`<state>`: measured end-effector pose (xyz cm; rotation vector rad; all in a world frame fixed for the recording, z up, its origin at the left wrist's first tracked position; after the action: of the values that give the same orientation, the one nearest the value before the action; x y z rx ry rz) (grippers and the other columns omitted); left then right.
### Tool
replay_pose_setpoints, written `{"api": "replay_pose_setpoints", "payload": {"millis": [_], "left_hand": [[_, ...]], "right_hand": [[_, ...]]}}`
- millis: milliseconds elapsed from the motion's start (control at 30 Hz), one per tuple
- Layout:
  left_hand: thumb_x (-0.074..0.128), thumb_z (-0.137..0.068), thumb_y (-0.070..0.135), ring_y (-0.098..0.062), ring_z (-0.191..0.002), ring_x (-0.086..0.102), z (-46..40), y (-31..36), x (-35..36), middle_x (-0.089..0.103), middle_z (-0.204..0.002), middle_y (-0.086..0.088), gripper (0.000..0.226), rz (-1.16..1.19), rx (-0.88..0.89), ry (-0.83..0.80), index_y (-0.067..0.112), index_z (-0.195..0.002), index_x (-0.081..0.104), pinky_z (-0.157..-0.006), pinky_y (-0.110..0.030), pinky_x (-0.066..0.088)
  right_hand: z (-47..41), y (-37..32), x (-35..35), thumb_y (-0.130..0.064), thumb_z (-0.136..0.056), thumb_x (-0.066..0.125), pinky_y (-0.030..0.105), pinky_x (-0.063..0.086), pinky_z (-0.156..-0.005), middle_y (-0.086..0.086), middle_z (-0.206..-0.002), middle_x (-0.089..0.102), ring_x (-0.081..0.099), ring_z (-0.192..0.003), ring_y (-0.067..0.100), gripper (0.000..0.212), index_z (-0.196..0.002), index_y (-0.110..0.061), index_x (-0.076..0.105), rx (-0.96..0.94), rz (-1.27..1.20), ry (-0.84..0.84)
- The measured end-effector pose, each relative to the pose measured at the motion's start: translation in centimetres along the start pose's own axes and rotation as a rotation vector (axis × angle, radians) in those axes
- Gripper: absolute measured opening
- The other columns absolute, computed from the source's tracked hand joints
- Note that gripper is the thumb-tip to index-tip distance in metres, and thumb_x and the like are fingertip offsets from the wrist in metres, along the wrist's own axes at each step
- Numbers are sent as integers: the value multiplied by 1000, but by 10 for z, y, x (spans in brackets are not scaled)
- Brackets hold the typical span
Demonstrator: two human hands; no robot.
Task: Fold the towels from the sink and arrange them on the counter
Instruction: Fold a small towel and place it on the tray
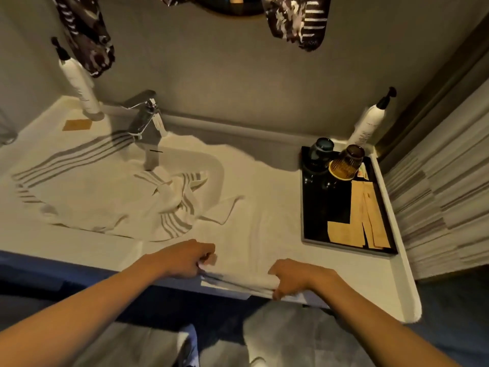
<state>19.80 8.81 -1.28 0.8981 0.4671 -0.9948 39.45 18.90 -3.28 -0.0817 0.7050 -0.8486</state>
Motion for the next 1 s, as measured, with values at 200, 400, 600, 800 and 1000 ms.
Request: {"api": "replay_pose_setpoints", "payload": {"millis": [200,400,600,800,1000], "left_hand": [[59,-73,18,-15,-84,67,-17,-49,-46,73,-80,9,17,585,-120,238,26,-78,73,-80,-29,51],[53,-82,2,-18,-90,63,-60,-51,-51,71,-91,3,32,795,-132,111,21,-93,75,-70,-16,48],[64,-87,43,-11,-122,58,-82,-31,-58,65,-127,10,32,835,22,194,36,-118,65,-107,-29,42],[55,-98,24,-24,-98,70,-89,-48,-97,52,-139,4,39,765,-76,647,29,-136,48,-91,-42,55],[76,-75,52,-14,-82,61,-87,-56,-64,62,-88,8,45,294,-252,61,25,-104,52,-67,-24,45]], "right_hand": [[-7,34,-58,-32,-76,81,25,46,-63,5,-91,66,66,-89,27,30,-92,-8,71,26,-408,249],[-22,67,-100,-31,-81,77,24,42,-59,-3,-79,61,61,-81,18,21,-72,-25,58,138,-474,523],[-30,76,-107,-47,-77,68,33,44,-68,15,-116,61,60,-100,32,49,-113,-14,62,255,-375,540],[-22,68,-121,-29,-87,61,34,50,-62,3,-90,57,57,-78,25,12,-93,-19,56,321,-222,569],[-20,65,-122,-23,-84,63,32,47,-57,1,-86,57,57,-75,22,12,-87,-22,51,280,-240,597]]}}
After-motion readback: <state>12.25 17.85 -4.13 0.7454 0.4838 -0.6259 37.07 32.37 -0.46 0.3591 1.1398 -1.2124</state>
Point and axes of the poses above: each hand's wrist, its own z-axis away from the middle knuckle, its own x-axis out of the palm, y = z × x, the point moved 8 cm from there along -z, towards the middle knuckle
